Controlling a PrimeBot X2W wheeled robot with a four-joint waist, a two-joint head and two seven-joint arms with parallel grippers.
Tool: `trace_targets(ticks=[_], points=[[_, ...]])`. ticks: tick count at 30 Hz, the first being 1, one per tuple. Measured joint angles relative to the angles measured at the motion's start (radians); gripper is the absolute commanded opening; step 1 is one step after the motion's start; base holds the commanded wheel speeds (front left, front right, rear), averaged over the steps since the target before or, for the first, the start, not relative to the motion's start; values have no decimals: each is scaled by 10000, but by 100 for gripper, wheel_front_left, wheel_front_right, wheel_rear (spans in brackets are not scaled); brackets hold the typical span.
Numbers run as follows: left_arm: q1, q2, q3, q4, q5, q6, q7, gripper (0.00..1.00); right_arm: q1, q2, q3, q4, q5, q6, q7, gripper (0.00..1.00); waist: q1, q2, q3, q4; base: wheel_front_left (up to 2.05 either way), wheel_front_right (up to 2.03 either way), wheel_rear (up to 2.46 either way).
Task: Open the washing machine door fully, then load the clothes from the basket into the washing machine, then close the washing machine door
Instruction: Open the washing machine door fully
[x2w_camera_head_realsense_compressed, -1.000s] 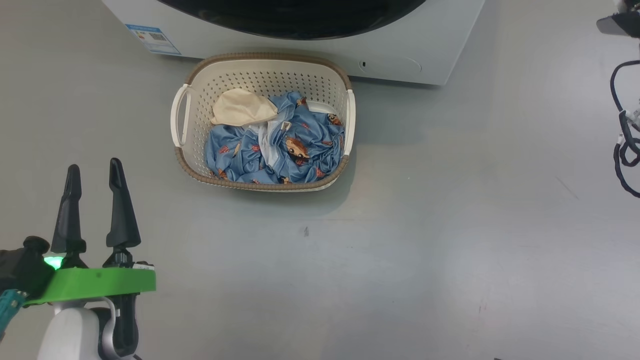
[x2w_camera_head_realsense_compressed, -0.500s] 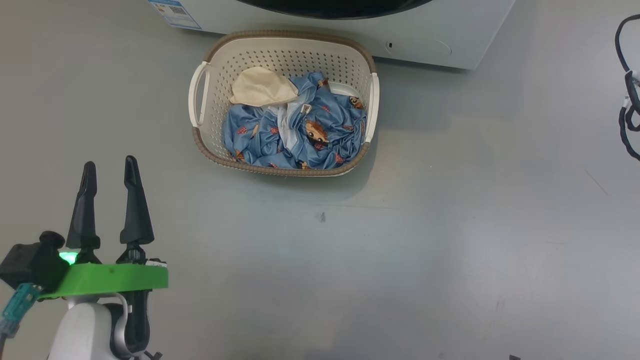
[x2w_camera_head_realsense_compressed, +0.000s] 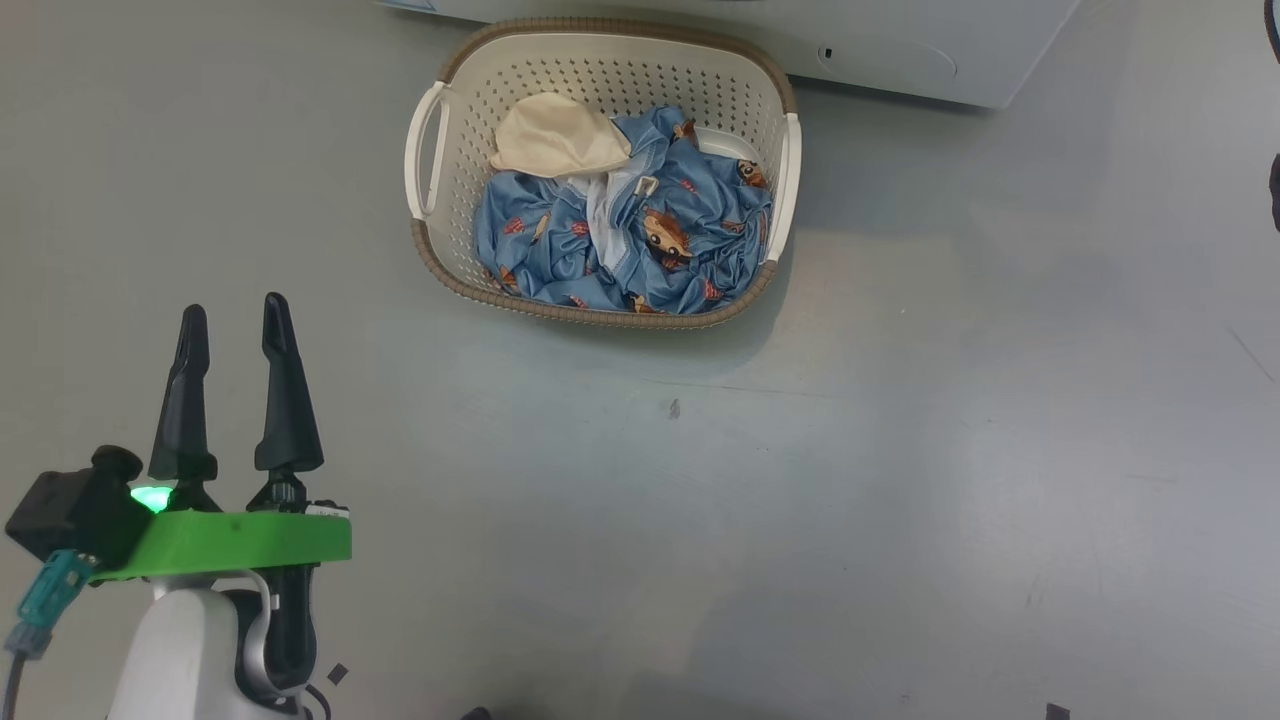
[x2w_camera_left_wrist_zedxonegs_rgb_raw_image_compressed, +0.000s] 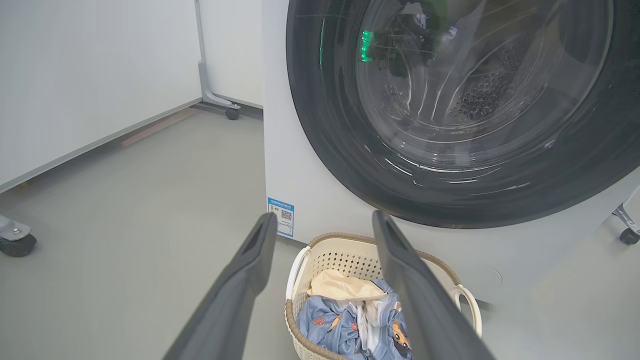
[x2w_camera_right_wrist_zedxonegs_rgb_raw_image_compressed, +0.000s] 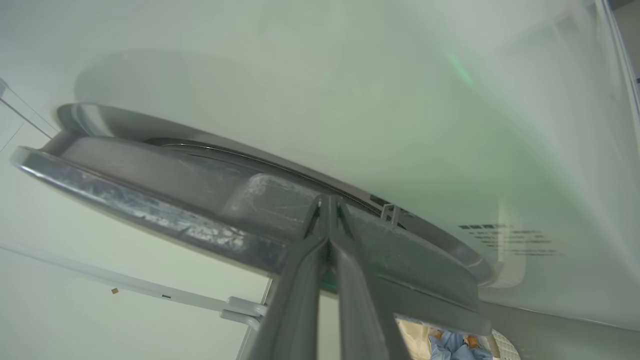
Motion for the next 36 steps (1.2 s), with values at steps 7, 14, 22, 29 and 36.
trace_targets(ticks=[7,14,22,29,36], points=[[-88,-54,-71,31,-75,0,0,100,-310,-180,98,155,-2,0,17,0,0,0,173,262,0,0,0],[-115,-94,-33,82,-90,0,0,100,-569,-196,286,299,-2,0,84,0,0,0,305,446,0,0,0],[-126,-115,46,349,-121,0,0,100,-273,-236,508,412,395,-6,88,0,0,0,48,495,0,0,0],[-116,-123,150,575,-119,0,0,100,693,-224,763,293,970,-6,217,0,0,0,-468,520,0,0,0],[-67,-125,397,675,-56,0,0,100,1784,-63,817,140,1668,-6,309,0,0,0,-1106,540,0,0,0]])
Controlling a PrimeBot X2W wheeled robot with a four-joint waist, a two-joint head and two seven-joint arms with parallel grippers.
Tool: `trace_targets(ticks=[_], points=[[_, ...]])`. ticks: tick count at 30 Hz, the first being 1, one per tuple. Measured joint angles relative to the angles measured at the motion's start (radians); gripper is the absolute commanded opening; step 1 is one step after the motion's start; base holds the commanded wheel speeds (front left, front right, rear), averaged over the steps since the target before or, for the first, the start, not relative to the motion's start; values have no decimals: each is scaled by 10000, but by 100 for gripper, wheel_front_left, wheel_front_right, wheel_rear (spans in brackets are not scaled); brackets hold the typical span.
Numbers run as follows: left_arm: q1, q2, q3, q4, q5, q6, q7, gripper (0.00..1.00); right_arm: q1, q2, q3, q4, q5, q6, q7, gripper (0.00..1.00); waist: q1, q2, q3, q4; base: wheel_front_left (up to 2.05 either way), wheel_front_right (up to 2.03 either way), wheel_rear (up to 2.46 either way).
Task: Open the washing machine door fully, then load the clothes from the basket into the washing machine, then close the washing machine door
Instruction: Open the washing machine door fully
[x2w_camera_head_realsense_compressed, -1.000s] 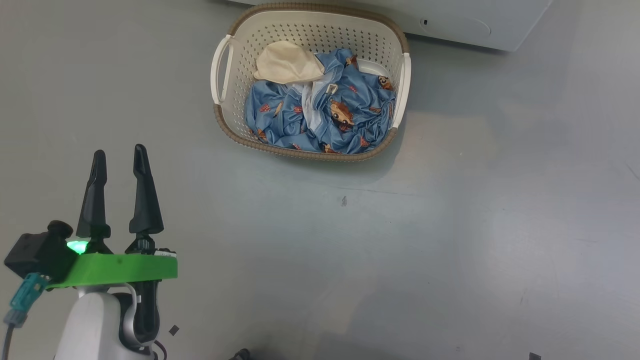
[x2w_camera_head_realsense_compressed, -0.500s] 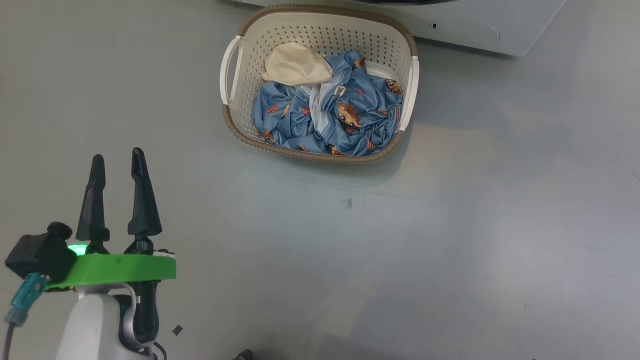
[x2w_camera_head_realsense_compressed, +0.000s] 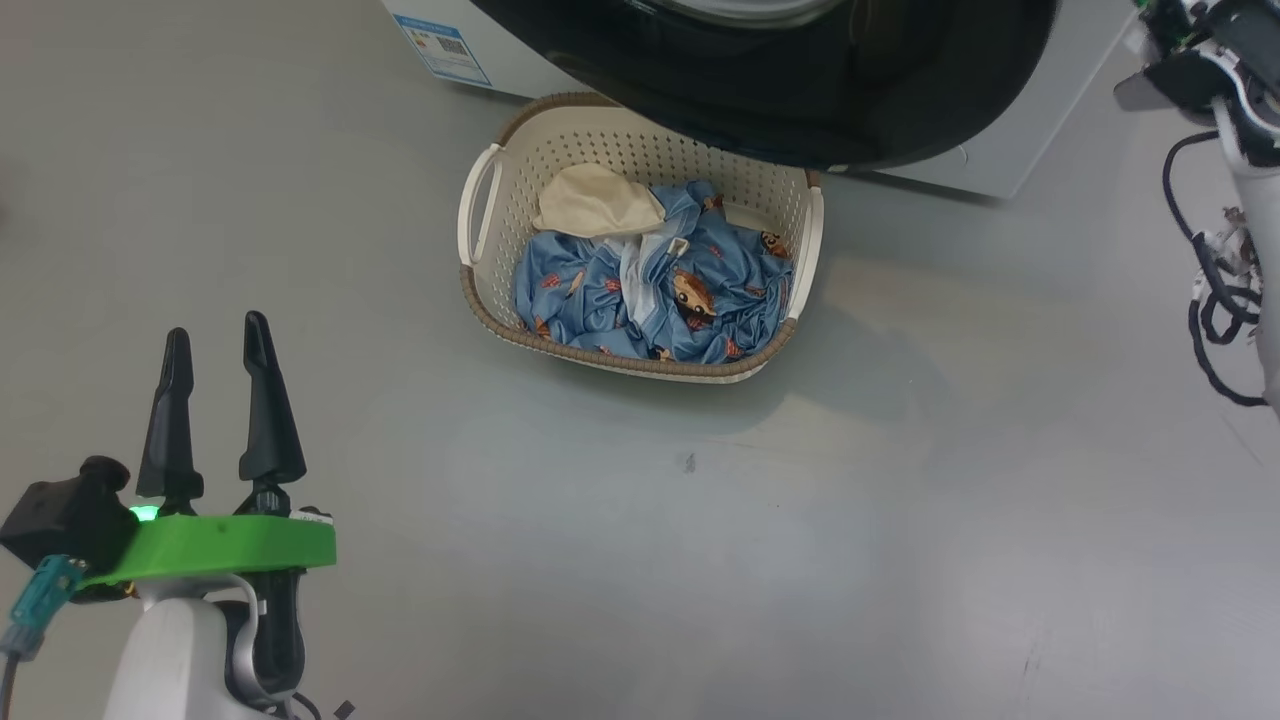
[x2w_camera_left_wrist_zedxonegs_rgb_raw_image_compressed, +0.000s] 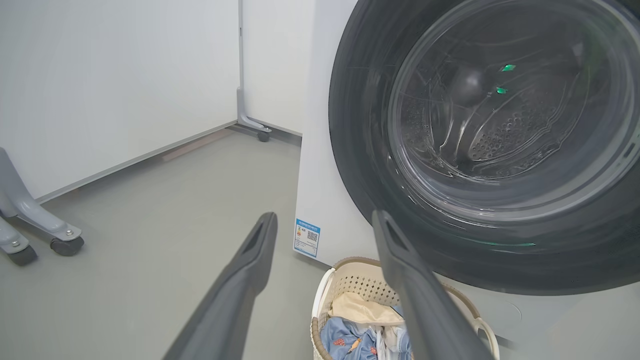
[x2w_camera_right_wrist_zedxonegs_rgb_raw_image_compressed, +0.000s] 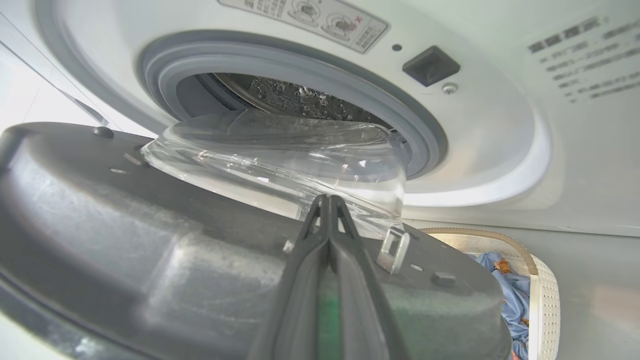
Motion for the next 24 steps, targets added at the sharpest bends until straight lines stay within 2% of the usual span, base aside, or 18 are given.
trace_targets(ticks=[9,24], points=[[434,10,6,288,102,0,0,100,1386,297,148,-685,848,0,190,0,-1,0,-884,98,0,0,0],[1069,330,-23,566,198,0,0,100,3342,182,270,-1379,1682,0,560,0,-1,0,-2306,598,0,0,0]])
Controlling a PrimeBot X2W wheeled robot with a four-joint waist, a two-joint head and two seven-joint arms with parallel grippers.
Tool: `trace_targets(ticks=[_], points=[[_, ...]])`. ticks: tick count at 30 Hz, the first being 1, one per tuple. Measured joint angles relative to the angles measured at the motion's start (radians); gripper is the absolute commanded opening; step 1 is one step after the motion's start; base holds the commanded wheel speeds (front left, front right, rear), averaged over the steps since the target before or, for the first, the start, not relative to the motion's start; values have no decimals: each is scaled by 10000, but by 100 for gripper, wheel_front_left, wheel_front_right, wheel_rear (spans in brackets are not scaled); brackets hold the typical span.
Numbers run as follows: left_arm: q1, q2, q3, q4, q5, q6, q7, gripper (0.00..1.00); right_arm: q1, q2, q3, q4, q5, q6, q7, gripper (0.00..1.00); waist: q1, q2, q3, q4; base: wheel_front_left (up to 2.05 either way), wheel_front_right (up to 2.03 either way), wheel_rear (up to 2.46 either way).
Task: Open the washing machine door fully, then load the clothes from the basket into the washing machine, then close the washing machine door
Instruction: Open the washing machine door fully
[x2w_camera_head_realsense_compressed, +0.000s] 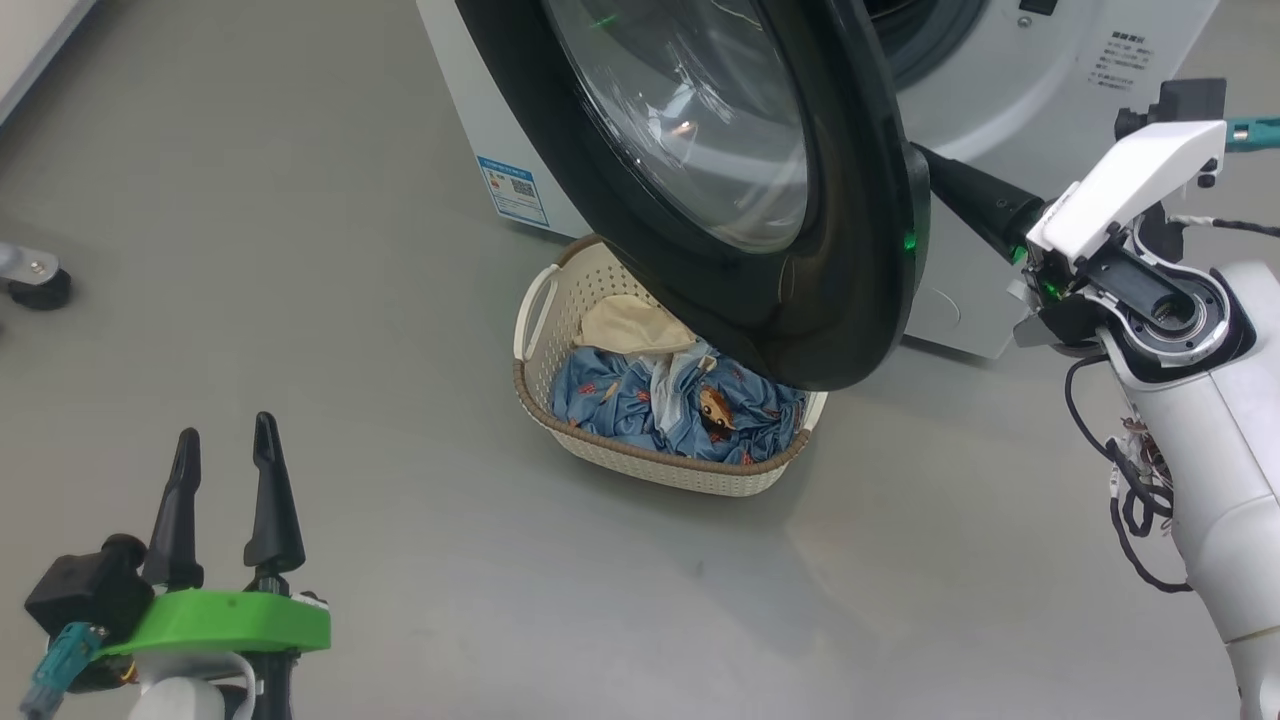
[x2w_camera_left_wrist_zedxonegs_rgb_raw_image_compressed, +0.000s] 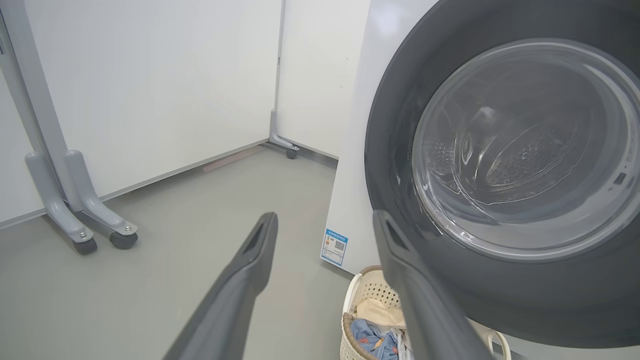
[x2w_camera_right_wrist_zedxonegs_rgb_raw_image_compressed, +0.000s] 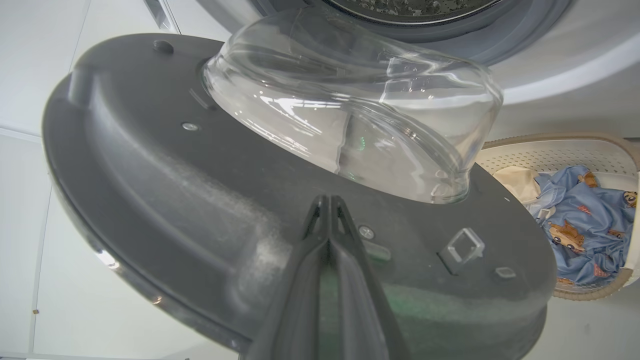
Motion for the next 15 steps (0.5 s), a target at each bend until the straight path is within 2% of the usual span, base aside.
trace_targets(ticks=[7,15], points=[[301,86,-65,81,54,0,0,100,603,-4,94,-201,182,0,198,0,0,0,-430,365,0,0,0],[546,355,-180,201,56,0,0,100,1206,349,244,-573,566,0,368,0,0,0,-895,818,0,0,0]])
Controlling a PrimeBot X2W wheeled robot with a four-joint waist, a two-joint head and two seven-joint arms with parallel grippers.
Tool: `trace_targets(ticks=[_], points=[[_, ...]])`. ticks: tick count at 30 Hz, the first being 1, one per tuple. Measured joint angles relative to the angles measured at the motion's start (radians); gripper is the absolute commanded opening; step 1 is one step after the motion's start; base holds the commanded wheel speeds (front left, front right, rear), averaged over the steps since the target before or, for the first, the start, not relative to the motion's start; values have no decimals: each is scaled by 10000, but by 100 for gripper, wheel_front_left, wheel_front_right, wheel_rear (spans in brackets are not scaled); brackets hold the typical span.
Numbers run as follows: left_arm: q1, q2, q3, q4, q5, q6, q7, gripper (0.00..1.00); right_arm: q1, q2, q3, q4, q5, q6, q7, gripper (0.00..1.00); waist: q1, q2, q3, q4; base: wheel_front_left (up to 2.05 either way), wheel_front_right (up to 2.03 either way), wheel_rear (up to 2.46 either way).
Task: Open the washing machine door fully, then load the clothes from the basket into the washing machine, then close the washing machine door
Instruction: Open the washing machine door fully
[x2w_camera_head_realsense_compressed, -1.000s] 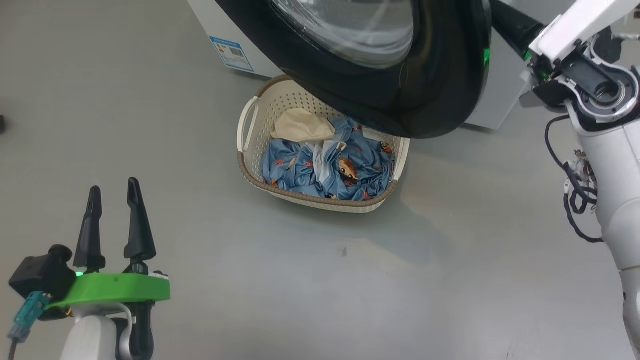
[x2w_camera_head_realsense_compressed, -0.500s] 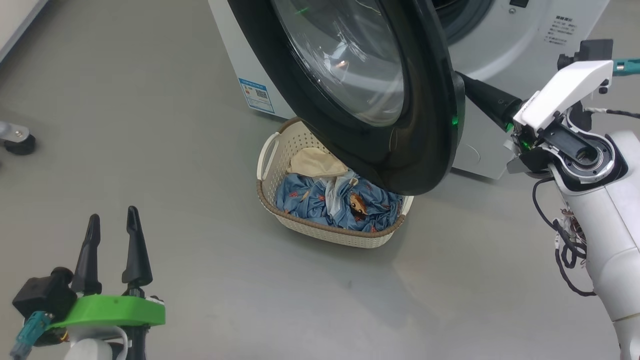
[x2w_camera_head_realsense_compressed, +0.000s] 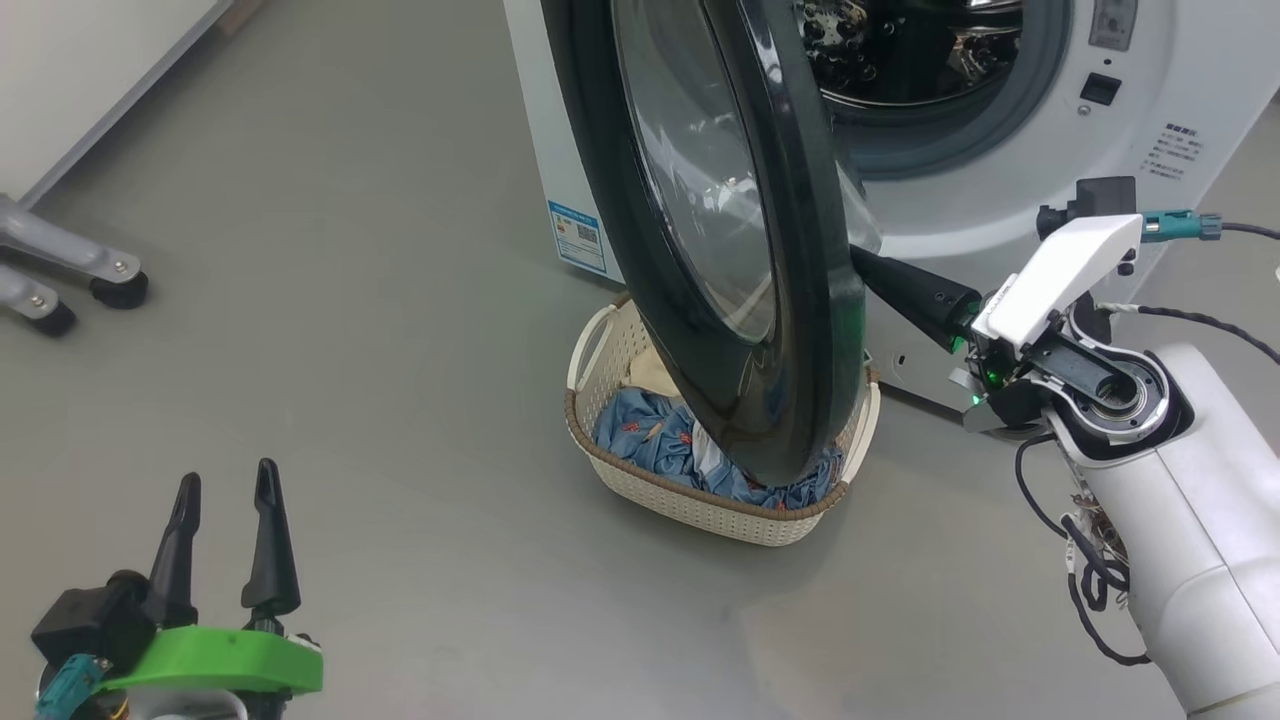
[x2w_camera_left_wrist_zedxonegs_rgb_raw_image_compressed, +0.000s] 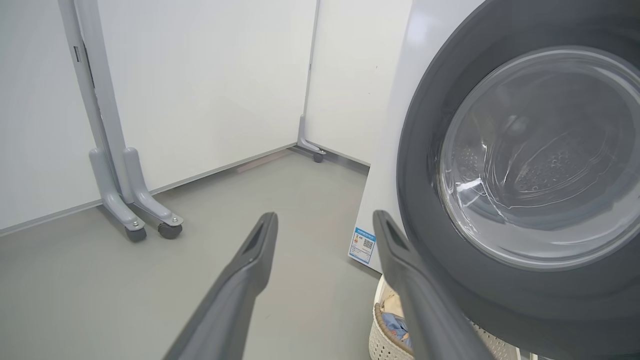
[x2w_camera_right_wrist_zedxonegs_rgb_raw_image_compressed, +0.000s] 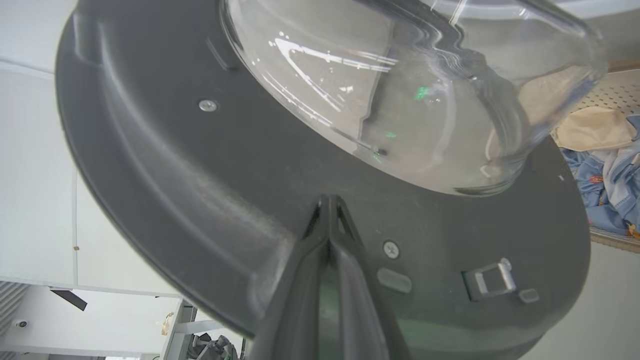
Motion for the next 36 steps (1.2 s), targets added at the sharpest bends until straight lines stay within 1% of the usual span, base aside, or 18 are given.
trace_targets(ticks=[6,14,29,36], points=[[143,71,151,10,0,0,0,100,281,211,121,-151,130,0,113,0,0,0,-305,255,0,0,0],[424,213,408,-169,0,0,0,100,426,665,454,-387,205,0,349,0,0,0,-501,367,0,0,0],[647,236,719,-474,0,0,0,100,427,790,516,-384,201,0,449,0,0,0,-450,430,0,0,0],[648,234,654,-483,0,0,0,100,427,665,407,-376,88,0,370,0,0,0,-435,404,0,0,0]])
